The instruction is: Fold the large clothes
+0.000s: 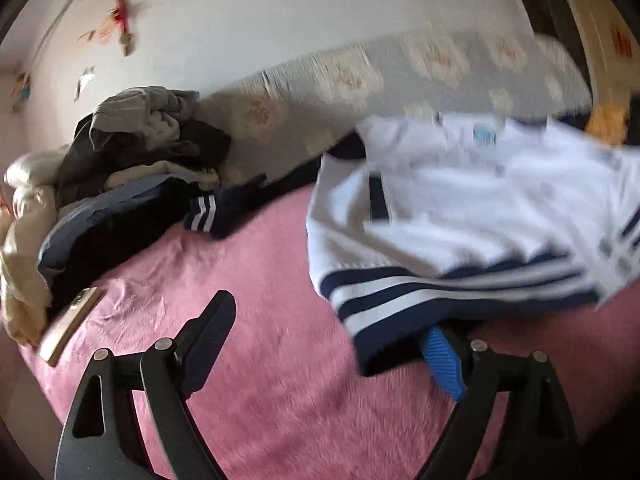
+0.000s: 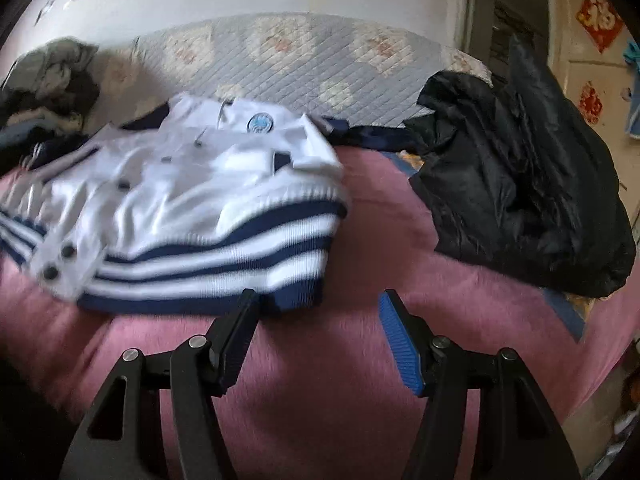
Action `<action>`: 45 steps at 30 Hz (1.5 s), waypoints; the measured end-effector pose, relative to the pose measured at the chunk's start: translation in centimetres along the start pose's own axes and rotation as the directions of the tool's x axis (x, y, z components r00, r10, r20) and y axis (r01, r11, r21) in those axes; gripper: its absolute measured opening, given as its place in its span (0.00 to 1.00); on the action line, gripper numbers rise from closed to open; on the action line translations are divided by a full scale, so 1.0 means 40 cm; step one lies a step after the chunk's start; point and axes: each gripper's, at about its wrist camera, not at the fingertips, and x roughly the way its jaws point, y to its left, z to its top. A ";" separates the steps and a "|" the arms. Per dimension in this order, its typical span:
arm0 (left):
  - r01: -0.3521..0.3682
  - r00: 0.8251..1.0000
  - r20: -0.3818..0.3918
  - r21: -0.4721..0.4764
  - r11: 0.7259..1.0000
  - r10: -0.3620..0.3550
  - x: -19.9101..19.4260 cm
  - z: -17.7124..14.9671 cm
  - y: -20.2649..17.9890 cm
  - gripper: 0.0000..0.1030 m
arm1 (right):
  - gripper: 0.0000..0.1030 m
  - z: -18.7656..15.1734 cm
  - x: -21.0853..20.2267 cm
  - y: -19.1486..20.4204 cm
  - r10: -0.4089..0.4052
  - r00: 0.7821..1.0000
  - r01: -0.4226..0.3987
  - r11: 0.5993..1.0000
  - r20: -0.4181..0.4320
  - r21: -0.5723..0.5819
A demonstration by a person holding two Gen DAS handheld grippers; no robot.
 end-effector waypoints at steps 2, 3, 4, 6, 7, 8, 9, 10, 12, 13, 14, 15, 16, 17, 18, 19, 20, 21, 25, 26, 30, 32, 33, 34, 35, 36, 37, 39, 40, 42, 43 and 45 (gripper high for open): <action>0.014 0.999 0.034 -0.063 0.998 -0.012 -0.013 0.027 0.033 0.85 | 0.62 0.023 -0.002 -0.003 0.029 1.000 -0.029 0.999 0.013 0.016; 0.009 1.000 0.019 -0.075 0.997 -0.008 -0.007 0.040 0.044 0.85 | 0.62 0.044 0.002 -0.004 0.023 1.000 -0.023 1.000 0.017 0.017; 0.000 1.000 -0.009 -0.073 0.997 -0.001 0.004 0.050 0.048 0.85 | 0.62 0.051 0.006 -0.003 0.006 1.000 -0.007 1.000 0.017 0.016; -0.018 0.999 -0.031 -0.046 0.999 0.017 0.020 0.057 0.047 0.85 | 0.62 0.076 0.025 -0.009 -0.014 1.000 0.014 1.000 -0.014 0.002; -0.028 0.999 -0.025 -0.030 0.999 0.027 0.022 0.056 0.044 0.85 | 0.62 0.079 0.023 -0.012 0.000 1.000 0.000 1.000 -0.012 -0.003; -0.037 0.999 -0.026 -0.013 0.999 0.037 0.024 0.051 0.039 0.85 | 0.62 0.079 0.012 -0.013 0.038 0.999 -0.038 0.999 0.001 -0.018; -0.046 0.999 -0.028 -0.003 0.999 0.046 0.024 0.044 0.033 0.85 | 0.62 0.072 0.002 -0.008 0.082 0.997 -0.082 0.996 -0.002 -0.047; -0.053 0.998 -0.031 0.000 0.999 0.053 0.029 0.038 0.031 0.85 | 0.62 0.062 -0.003 -0.001 0.114 0.993 -0.115 0.990 -0.018 -0.084; -0.063 0.997 -0.039 -0.013 0.998 0.062 0.042 0.033 0.029 0.86 | 0.62 0.029 0.001 0.037 0.155 0.981 -0.175 0.963 -0.113 -0.204; -0.071 0.997 -0.039 -0.018 0.997 0.070 0.043 0.030 0.021 0.92 | 0.62 0.013 0.005 0.058 0.143 0.979 -0.178 0.946 -0.144 -0.269; -0.092 0.995 -0.034 -0.027 0.995 0.091 0.048 0.032 0.017 0.96 | 0.63 0.001 0.005 0.078 0.113 0.982 -0.157 0.932 -0.150 -0.326; -0.113 0.993 -0.027 -0.041 0.993 0.112 0.054 0.036 0.017 0.99 | 0.63 -0.013 0.001 0.104 0.062 0.990 -0.109 0.904 -0.125 -0.412; -0.118 0.993 -0.027 -0.070 0.990 0.117 0.060 0.043 0.023 0.99 | 0.63 -0.016 -0.003 0.111 0.051 0.993 -0.093 0.897 -0.108 -0.432; -0.097 0.995 -0.031 -0.102 0.990 0.094 0.069 0.049 0.032 0.99 | 0.64 -0.014 -0.003 0.114 0.039 0.993 -0.083 0.897 -0.110 -0.434; -0.073 0.997 -0.039 -0.139 0.988 0.068 0.077 0.055 0.044 0.99 | 0.64 -0.009 0.002 0.110 0.033 0.992 -0.080 0.909 -0.122 -0.408; -0.060 0.998 -0.044 -0.176 0.982 0.053 0.087 0.060 0.056 0.99 | 0.67 -0.007 0.004 0.106 0.030 0.992 -0.075 0.917 -0.119 -0.391; -0.055 0.998 -0.044 -0.197 0.979 0.047 0.094 0.063 0.064 0.99 | 0.75 -0.008 0.005 0.099 0.018 0.994 -0.057 0.925 -0.107 -0.376; -0.054 0.998 -0.050 -0.205 0.977 0.044 0.104 0.065 0.072 0.99 | 0.79 -0.009 0.010 0.092 -0.013 0.997 -0.017 0.932 -0.081 -0.363; -0.041 0.995 -0.097 -0.191 0.981 0.023 0.135 0.060 0.082 0.99 | 0.83 0.002 0.026 0.057 -0.043 0.997 0.021 0.959 -0.070 -0.282; -0.028 0.995 -0.096 -0.205 0.978 0.008 0.135 0.056 0.087 0.99 | 0.83 0.006 0.024 0.056 -0.056 0.997 0.039 0.958 -0.052 -0.284; -0.025 0.999 -0.038 -0.214 0.976 0.017 0.107 0.055 0.100 0.99 | 0.83 0.027 -0.001 0.048 -0.189 0.978 0.207 0.934 0.089 -0.291; -0.007 0.999 -0.037 -0.207 0.978 -0.001 0.110 0.056 0.111 1.00 | 0.83 0.059 -0.001 0.018 -0.211 0.973 0.226 0.948 0.090 -0.224; -0.004 0.999 -0.049 -0.203 0.979 -0.006 0.117 0.058 0.116 1.00 | 0.83 0.075 -0.001 0.000 -0.210 0.974 0.221 0.957 0.079 -0.186; -0.006 0.998 -0.057 -0.199 0.980 -0.005 0.120 0.062 0.117 1.00 | 0.83 0.085 -0.004 -0.014 -0.180 0.982 0.188 0.968 0.064 -0.165; -0.008 0.999 -0.053 -0.189 0.982 -0.002 0.118 0.065 0.114 1.00 | 0.83 0.090 -0.010 -0.020 -0.129 0.990 0.136 0.978 0.054 -0.159; -0.012 0.999 -0.041 -0.171 0.985 0.005 0.115 0.070 0.109 1.00 | 0.83 0.092 -0.018 -0.023 -0.025 0.999 0.030 0.984 0.026 -0.173; -0.022 1.000 -0.025 -0.144 0.989 0.019 0.110 0.076 0.101 1.00 | 0.83 0.087 -0.022 -0.016 0.046 0.999 -0.046 0.979 -0.004 -0.201; -0.042 0.999 0.002 -0.099 0.994 0.043 0.102 0.087 0.086 1.00 | 0.82 0.053 -0.031 0.017 0.052 0.997 -0.065 0.951 -0.051 -0.301; -0.044 0.999 0.008 -0.089 0.995 0.045 0.102 0.093 0.083 1.00 | 0.82 0.033 -0.029 0.028 0.014 0.998 -0.035 0.940 -0.065 -0.340; -0.034 0.999 0.017 -0.101 0.994 0.036 0.107 0.104 0.084 1.00 | 0.82 -0.010 -0.013 0.056 -0.050 0.993 -0.002 0.901 -0.107 -0.434; -0.027 0.999 0.017 -0.116 0.993 0.029 0.111 0.108 0.087 1.00 | 0.81 -0.022 -0.015 0.059 -0.065 0.994 0.017 0.893 -0.091 -0.450; -0.003 1.000 0.006 -0.165 0.986 0.004 0.124 0.115 0.099 1.00 | 0.81 -0.011 -0.020 0.045 -0.063 0.994 0.020 0.915 -0.093 -0.402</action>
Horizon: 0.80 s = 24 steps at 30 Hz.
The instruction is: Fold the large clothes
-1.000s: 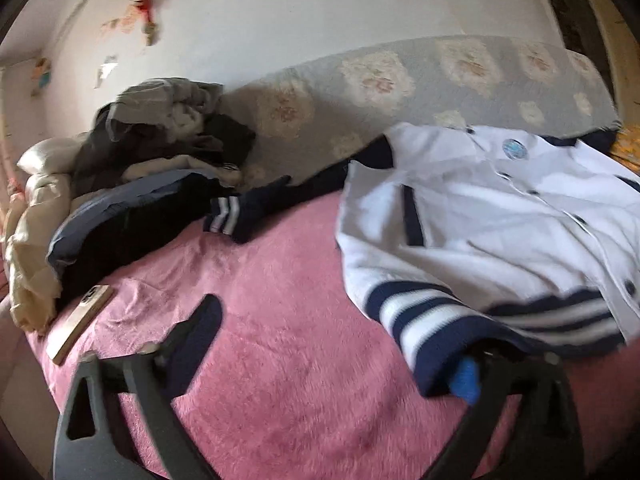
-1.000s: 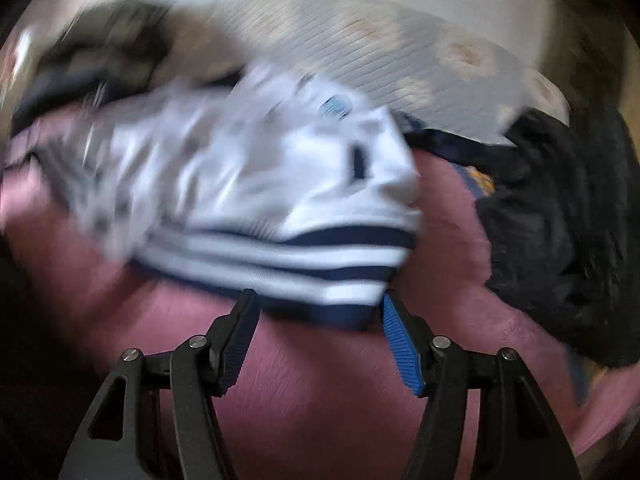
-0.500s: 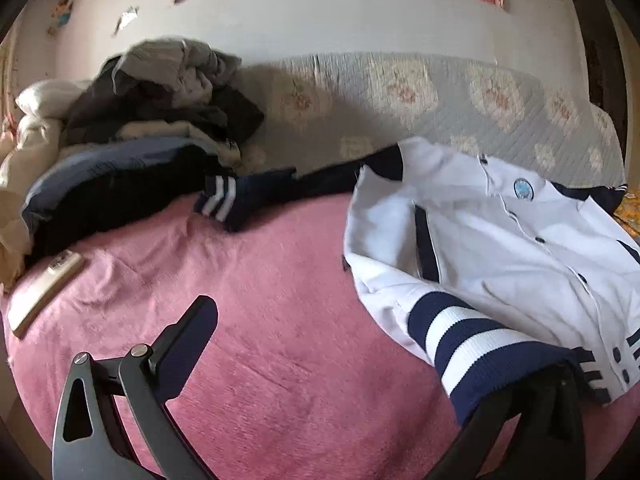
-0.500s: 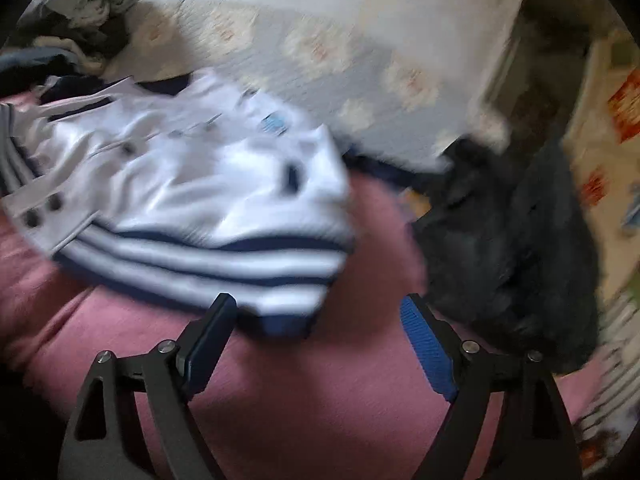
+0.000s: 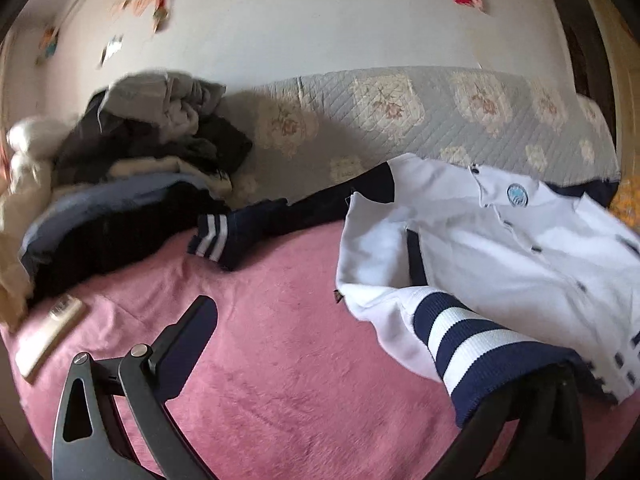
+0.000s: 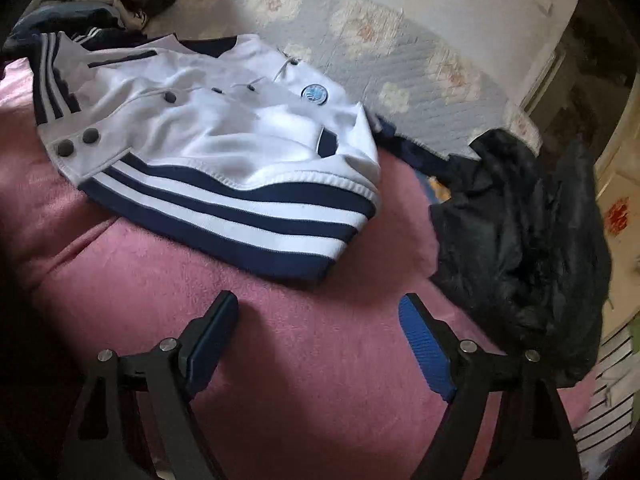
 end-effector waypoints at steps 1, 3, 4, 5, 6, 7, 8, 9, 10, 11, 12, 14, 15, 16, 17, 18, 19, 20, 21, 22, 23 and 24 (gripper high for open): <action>0.012 1.000 -0.007 -0.029 0.999 -0.012 0.006 0.003 0.008 1.00 | 0.81 0.005 0.006 -0.013 -0.009 1.000 0.009 0.999 -0.009 0.038; 0.012 1.000 0.000 -0.061 0.998 -0.012 0.009 0.003 0.018 1.00 | 0.81 0.010 0.020 -0.034 -0.057 0.998 0.058 0.994 -0.021 0.095; 0.010 1.000 0.013 -0.070 0.998 -0.009 0.007 0.000 0.021 1.00 | 0.81 0.010 0.035 -0.046 -0.071 0.997 0.073 0.991 -0.021 0.117; 0.013 1.000 0.018 -0.078 0.997 -0.012 0.006 -0.002 0.025 1.00 | 0.81 0.008 0.045 -0.055 -0.074 0.997 0.075 0.987 -0.011 0.140; 0.020 1.000 0.019 -0.085 0.996 -0.019 0.006 -0.006 0.027 1.00 | 0.81 0.008 0.058 -0.064 -0.065 0.998 0.064 0.982 0.001 0.177; 0.026 1.000 0.017 -0.093 0.995 -0.025 0.008 -0.008 0.030 1.00 | 0.80 0.006 0.064 -0.071 -0.050 0.999 0.047 0.978 0.011 0.203; 0.029 1.000 0.012 -0.098 0.995 -0.028 0.011 -0.010 0.033 1.00 | 0.77 0.001 0.058 -0.075 -0.024 0.999 0.016 0.973 0.031 0.232; 0.031 1.000 0.005 -0.105 0.994 -0.030 0.015 -0.010 0.037 1.00 | 0.77 0.004 0.043 -0.076 0.029 0.997 -0.047 0.966 0.074 0.254; 0.033 0.999 -0.001 -0.108 0.994 -0.034 0.020 -0.010 0.037 1.00 | 0.77 0.005 0.030 -0.071 0.051 0.993 -0.078 0.962 0.107 0.260; 0.037 0.999 -0.008 -0.110 0.993 -0.038 0.025 -0.011 0.038 1.00 | 0.77 0.010 0.024 -0.070 0.053 0.990 -0.086 0.960 0.129 0.265; 0.039 0.999 -0.013 -0.111 0.993 -0.041 0.028 -0.012 0.037 1.00 | 0.77 0.019 0.017 -0.069 0.020 0.989 -0.059 0.959 0.143 0.276; 0.042 0.999 -0.017 -0.111 0.993 -0.044 0.032 -0.012 0.035 1.00 | 0.77 0.029 0.019 -0.070 -0.044 0.989 -0.001 0.955 0.143 0.296; 0.049 0.999 -0.011 -0.110 0.993 -0.051 0.030 -0.014 0.035 1.00 | 0.77 0.041 0.025 -0.079 -0.077 0.985 0.024 0.949 0.157 0.314; 0.059 0.998 -0.004 -0.110 0.992 -0.059 0.027 -0.014 0.035 1.00 | 0.78 0.054 0.031 -0.083 -0.091 0.981 0.033 0.947 0.170 0.319; 0.062 0.998 0.000 -0.109 0.992 -0.062 0.025 -0.015 0.035 1.00 | 0.77 0.070 0.039 -0.089 -0.102 0.978 0.040 0.947 0.180 0.317; 0.058 0.998 -0.002 -0.109 0.992 -0.059 0.026 -0.015 0.034 1.00 | 0.77 0.090 0.048 -0.094 -0.120 0.974 0.055 0.947 0.190 0.316; 0.054 0.998 -0.010 -0.109 0.993 -0.055 0.028 -0.015 0.033 1.00 | 0.77 0.112 0.059 -0.104 -0.125 0.973 0.056 0.945 0.195 0.323; 0.053 0.998 -0.014 -0.110 0.993 -0.055 0.030 -0.015 0.033 1.00 | 0.77 0.124 0.062 -0.113 -0.118 0.973 0.046 0.941 0.198 0.336; 0.053 0.998 -0.019 -0.113 0.992 -0.055 0.032 -0.015 0.034 1.00 | 0.77 0.139 0.070 -0.130 -0.103 0.974 0.023 0.932 0.202 0.363; 0.048 0.998 -0.025 -0.118 0.992 -0.051 0.034 -0.015 0.038 1.00 | 0.78 0.151 0.081 -0.153 -0.082 0.976 -0.004 0.918 0.200 0.396; 0.042 0.998 -0.031 -0.125 0.991 -0.046 0.036 -0.015 0.041 1.00 | 0.78 0.159 0.096 -0.177 -0.059 0.981 -0.027 0.904 0.187 0.427; 0.039 0.998 -0.035 -0.135 0.990 -0.044 0.037 -0.015 0.047 1.00 | 0.78 0.163 0.106 -0.195 -0.038 0.984 -0.046 0.891 0.176 0.452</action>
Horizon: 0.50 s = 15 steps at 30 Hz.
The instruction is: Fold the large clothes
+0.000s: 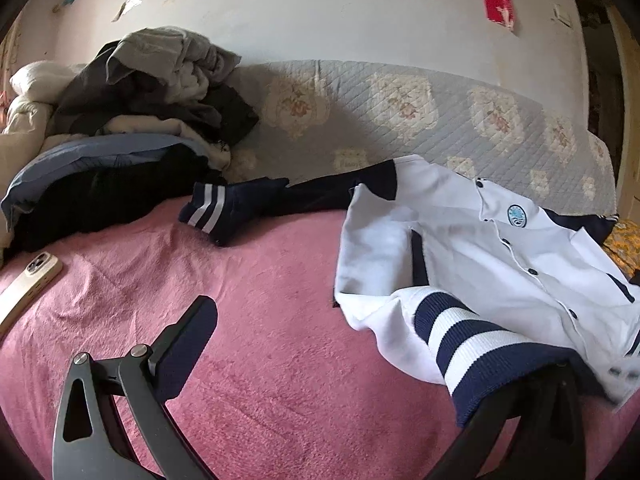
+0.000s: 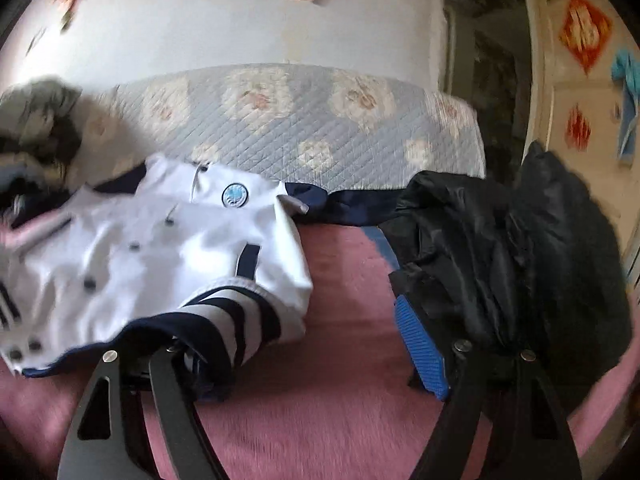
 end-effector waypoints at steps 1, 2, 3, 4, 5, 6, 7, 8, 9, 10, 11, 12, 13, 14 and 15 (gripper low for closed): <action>-0.008 1.000 -0.002 -0.008 1.000 0.008 -0.002 0.002 0.006 1.00 | 0.78 0.015 0.016 -0.023 0.030 0.999 -0.028 0.998 -0.020 0.053; -0.031 0.999 0.007 -0.004 1.000 0.031 -0.008 0.004 0.009 1.00 | 0.78 0.027 0.025 -0.038 0.056 0.998 -0.054 0.995 -0.028 0.088; -0.064 0.998 0.030 0.010 0.998 0.063 -0.019 0.006 0.009 1.00 | 0.78 0.038 0.027 -0.052 0.074 0.997 -0.070 0.991 -0.032 0.110; -0.100 0.993 0.059 0.032 0.995 0.098 -0.033 0.007 0.005 1.00 | 0.78 0.053 0.027 -0.064 0.087 0.996 -0.083 0.988 -0.030 0.129; -0.133 0.988 0.081 0.055 0.990 0.128 -0.044 0.009 0.001 1.00 | 0.78 0.072 0.024 -0.071 0.087 0.996 -0.082 0.987 -0.028 0.140; -0.163 0.983 0.095 0.076 0.984 0.156 -0.051 0.010 -0.005 1.00 | 0.78 0.085 0.020 -0.074 0.077 0.997 -0.072 0.988 -0.032 0.134; -0.187 0.979 0.103 0.095 0.978 0.177 -0.055 0.012 -0.010 1.00 | 0.78 0.091 0.015 -0.074 0.063 0.997 -0.058 0.991 -0.035 0.121; -0.208 0.974 0.113 0.113 0.972 0.195 -0.060 0.013 -0.015 1.00 | 0.78 0.099 0.010 -0.064 0.024 0.999 -0.020 0.996 -0.042 0.082; -0.228 0.969 0.123 0.128 0.965 0.213 -0.066 0.014 -0.019 1.00 | 0.78 0.100 0.001 -0.053 -0.017 0.999 0.018 0.999 -0.044 0.037; -0.244 0.965 0.129 0.136 0.960 0.227 -0.073 0.015 -0.021 1.00 | 0.77 0.095 -0.015 -0.028 -0.093 0.995 0.092 0.995 -0.021 -0.043; -0.254 0.963 0.132 0.135 0.958 0.236 -0.084 0.015 -0.020 1.00 | 0.77 0.082 -0.038 0.003 -0.177 0.984 0.179 0.975 0.030 -0.128; -0.260 0.961 0.134 0.123 0.958 0.243 -0.096 0.014 -0.015 1.00 | 0.77 0.064 -0.061 0.036 -0.252 0.964 0.264 0.941 0.084 -0.210; -0.267 0.958 0.138 0.110 0.958 0.251 -0.108 0.013 -0.009 1.00 | 0.77 0.048 -0.081 0.053 -0.293 0.948 0.315 0.914 0.120 -0.256; -0.269 0.956 0.143 0.091 0.959 0.255 -0.122 0.010 0.000 1.00 | 0.77 0.034 -0.104 0.063 -0.314 0.938 0.344 0.899 0.147 -0.272; -0.266 0.957 0.146 0.076 0.961 0.253 -0.135 0.007 0.008 1.00 | 0.77 0.026 -0.129 0.055 -0.311 0.938 0.342 0.906 0.155 -0.250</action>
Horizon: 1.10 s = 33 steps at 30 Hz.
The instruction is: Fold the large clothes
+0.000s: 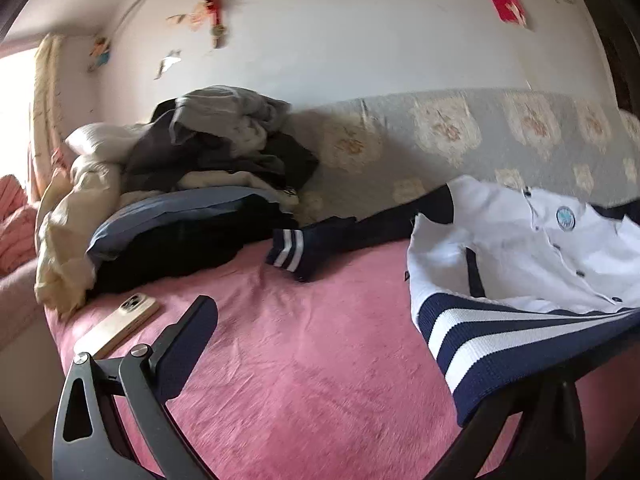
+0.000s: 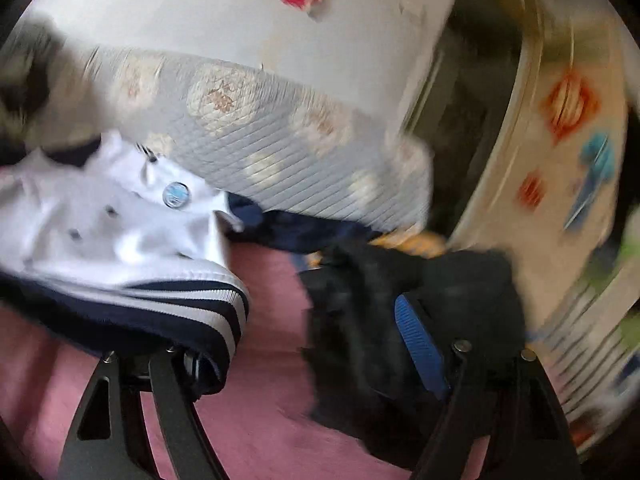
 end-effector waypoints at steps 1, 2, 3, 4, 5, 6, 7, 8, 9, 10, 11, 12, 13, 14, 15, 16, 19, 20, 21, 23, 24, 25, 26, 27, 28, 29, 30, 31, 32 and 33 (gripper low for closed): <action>0.007 1.000 0.003 -0.015 1.000 -0.007 -0.012 -0.002 0.011 1.00 | 0.77 -0.007 -0.016 -0.020 0.010 1.000 -0.010 0.999 -0.002 0.034; 0.017 1.000 0.010 -0.020 1.000 -0.017 -0.025 -0.005 0.017 1.00 | 0.78 -0.013 -0.032 -0.046 0.021 1.000 -0.020 0.997 -0.010 0.079; 0.023 1.000 0.020 -0.016 1.000 -0.023 -0.037 -0.006 0.017 1.00 | 0.78 -0.017 -0.042 -0.066 0.027 0.999 -0.025 0.994 -0.018 0.110; 0.024 0.999 0.039 -0.002 1.000 -0.024 -0.058 -0.009 0.013 1.00 | 0.78 -0.023 -0.052 -0.090 0.033 0.999 -0.029 0.989 -0.024 0.144; 0.020 0.998 0.052 0.013 1.000 -0.021 -0.072 -0.011 0.007 1.00 | 0.78 -0.031 -0.064 -0.106 0.038 0.999 -0.033 0.985 -0.027 0.168; 0.015 0.998 0.060 0.031 0.999 -0.017 -0.086 -0.016 -0.001 1.00 | 0.78 -0.042 -0.074 -0.118 0.040 0.999 -0.033 0.983 -0.037 0.181; 0.016 0.998 0.058 0.046 0.999 -0.019 -0.094 -0.022 -0.010 1.00 | 0.78 -0.056 -0.075 -0.124 0.045 0.997 -0.033 0.982 -0.060 0.186; 0.024 0.999 0.043 0.057 0.998 -0.026 -0.093 -0.030 -0.016 1.00 | 0.77 -0.067 -0.070 -0.125 0.057 0.995 -0.041 0.981 -0.080 0.188; 0.034 0.999 0.020 0.067 0.997 -0.036 -0.084 -0.043 -0.021 1.00 | 0.76 -0.087 -0.054 -0.120 0.111 0.987 -0.087 0.977 -0.112 0.196; 0.045 0.999 0.000 0.074 0.996 -0.046 -0.076 -0.055 -0.027 1.00 | 0.69 -0.099 -0.046 -0.116 0.155 0.980 -0.128 0.970 -0.122 0.206; 0.062 0.998 -0.033 0.083 0.995 -0.059 -0.061 -0.071 -0.030 1.00 | 0.65 -0.118 -0.032 -0.104 0.219 0.966 -0.187 0.958 -0.136 0.217; 0.091 0.994 -0.069 0.093 0.992 -0.085 -0.047 -0.089 -0.034 1.00 | 0.64 -0.129 -0.022 -0.093 0.252 0.957 -0.218 0.952 -0.144 0.216; 0.111 0.991 -0.088 0.103 0.988 -0.102 -0.048 -0.106 -0.040 1.00 | 0.64 -0.141 -0.015 -0.077 0.274 0.949 -0.240 0.949 -0.155 0.205; 0.125 0.988 -0.104 0.117 0.985 -0.113 -0.047 -0.126 -0.047 1.00 | 0.64 -0.150 -0.013 -0.061 0.277 0.946 -0.245 0.951 -0.166 0.189; 0.138 0.986 -0.116 0.129 0.982 -0.123 -0.049 -0.143 -0.050 1.00 | 0.64 -0.158 -0.012 -0.042 0.276 0.944 -0.247 0.954 -0.178 0.169; 0.152 0.983 -0.122 0.131 0.980 -0.136 -0.058 -0.159 -0.054 1.00 | 0.64 -0.166 -0.014 -0.031 0.285 0.941 -0.256 0.952 -0.183 0.165; 0.246 0.962 -0.146 0.084 0.966 -0.232 -0.082 -0.199 -0.046 1.00 | 0.64 -0.195 -0.022 0.001 0.311 0.928 -0.283 0.946 -0.206 0.155; 0.274 0.953 -0.149 0.070 0.959 -0.262 -0.091 -0.208 -0.047 1.00 | 0.64 -0.208 -0.027 0.010 0.325 0.923 -0.297 0.943 -0.206 0.152; 0.292 0.948 -0.149 0.061 0.954 -0.281 -0.096 -0.215 -0.050 1.00 | 0.64 -0.223 -0.033 0.020 0.358 0.912 -0.330 0.930 -0.201 0.160; 0.288 0.951 -0.141 0.065 0.955 -0.277 -0.101 -0.222 -0.064 1.00 | 0.64 -0.246 -0.050 0.024 0.391 0.902 -0.359 0.915 -0.180 0.186; 0.277 0.955 -0.133 0.070 0.958 -0.266 -0.102 -0.221 -0.070 0.87 | 0.62 -0.251 -0.057 0.022 0.394 0.906 -0.361 0.911 -0.158 0.201; 0.272 0.958 -0.117 0.069 0.960 -0.263 -0.105 -0.217 -0.075 0.53 | 0.49 -0.253 -0.063 0.020 0.398 0.907 -0.366 0.906 -0.135 0.211; 0.272 0.958 -0.113 0.061 0.960 -0.264 -0.103 -0.207 -0.078 0.35 | 0.23 -0.252 -0.065 0.019 0.395 0.910 -0.364 0.906 -0.124 0.214; 0.269 0.959 -0.112 0.065 0.961 -0.261 -0.098 -0.195 -0.078 0.16 | 0.13 -0.245 -0.065 0.015 0.361 0.925 -0.330 0.919 -0.122 0.213; 0.304 0.948 -0.108 0.037 0.952 -0.299 -0.095 -0.175 -0.074 0.13 | 0.04 -0.236 -0.068 0.005 0.340 0.934 -0.310 0.925 -0.113 0.220; 0.320 0.944 -0.086 0.009 0.948 -0.318 -0.097 -0.154 -0.068 0.13 | 0.04 -0.218 -0.072 -0.014 0.365 0.928 -0.336 0.908 -0.077 0.250; 0.325 0.943 -0.077 -0.014 0.946 -0.325 -0.098 -0.128 -0.065 0.13 | 0.04 -0.204 -0.076 -0.029 0.381 0.923 -0.354 0.895 -0.051 0.273; 0.321 0.941 -0.098 -0.033 0.946 -0.323 -0.088 -0.091 -0.067 0.14 | 0.04 -0.180 -0.078 -0.043 0.390 0.920 -0.364 0.885 -0.032 0.290; 0.311 0.940 -0.129 -0.052 0.949 -0.315 -0.074 -0.060 -0.071 0.15 | 0.04 -0.153 -0.074 -0.053 0.397 0.918 -0.373 0.879 -0.022 0.296; 0.306 0.935 -0.159 -0.085 0.948 -0.316 -0.054 -0.027 -0.072 0.19 | 0.04 -0.115 -0.063 -0.060 0.401 0.916 -0.380 0.877 -0.014 0.294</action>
